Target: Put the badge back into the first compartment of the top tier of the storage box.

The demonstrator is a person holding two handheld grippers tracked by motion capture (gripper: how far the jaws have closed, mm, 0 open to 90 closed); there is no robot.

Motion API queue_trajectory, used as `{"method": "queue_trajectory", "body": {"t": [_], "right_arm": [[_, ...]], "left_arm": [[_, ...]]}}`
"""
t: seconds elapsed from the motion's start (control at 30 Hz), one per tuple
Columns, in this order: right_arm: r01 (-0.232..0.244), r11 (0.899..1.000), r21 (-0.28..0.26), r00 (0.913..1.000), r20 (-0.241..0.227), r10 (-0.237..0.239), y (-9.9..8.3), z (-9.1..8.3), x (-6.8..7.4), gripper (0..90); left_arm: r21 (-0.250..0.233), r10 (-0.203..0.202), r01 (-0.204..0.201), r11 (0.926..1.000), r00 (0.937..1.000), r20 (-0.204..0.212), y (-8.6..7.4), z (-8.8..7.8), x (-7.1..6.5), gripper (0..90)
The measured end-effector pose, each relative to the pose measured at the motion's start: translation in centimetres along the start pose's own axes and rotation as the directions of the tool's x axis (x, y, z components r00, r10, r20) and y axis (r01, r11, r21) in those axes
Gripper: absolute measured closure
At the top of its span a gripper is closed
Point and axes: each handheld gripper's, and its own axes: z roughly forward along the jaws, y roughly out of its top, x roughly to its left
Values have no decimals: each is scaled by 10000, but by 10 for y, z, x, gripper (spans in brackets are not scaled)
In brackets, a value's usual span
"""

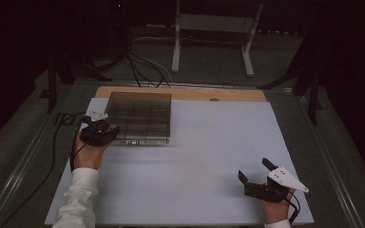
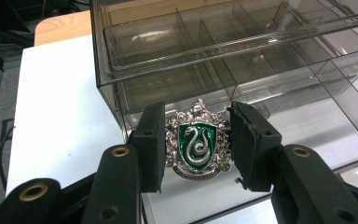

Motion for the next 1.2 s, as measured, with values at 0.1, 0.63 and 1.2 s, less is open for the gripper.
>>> {"method": "queue_trajectory", "body": {"t": [0.1, 0.63, 1.2], "right_arm": [[-16, 10000, 2, 10000, 6, 16, 0, 0, 0, 0], [-20, 10000, -7, 10000, -1, 20, 0, 0, 0, 0], [-16, 10000, 13, 10000, -19, 16, 0, 0, 0, 0]], "left_arm": [[48, -5, 6, 10000, 10000, -25, 0, 1, 0, 590], [410, -7, 9, 9992, 10000, -45, -6, 10, 0, 589], [-1067, -751, 756, 9914, 9971, 89, 1, -9, 5, 112]]}}
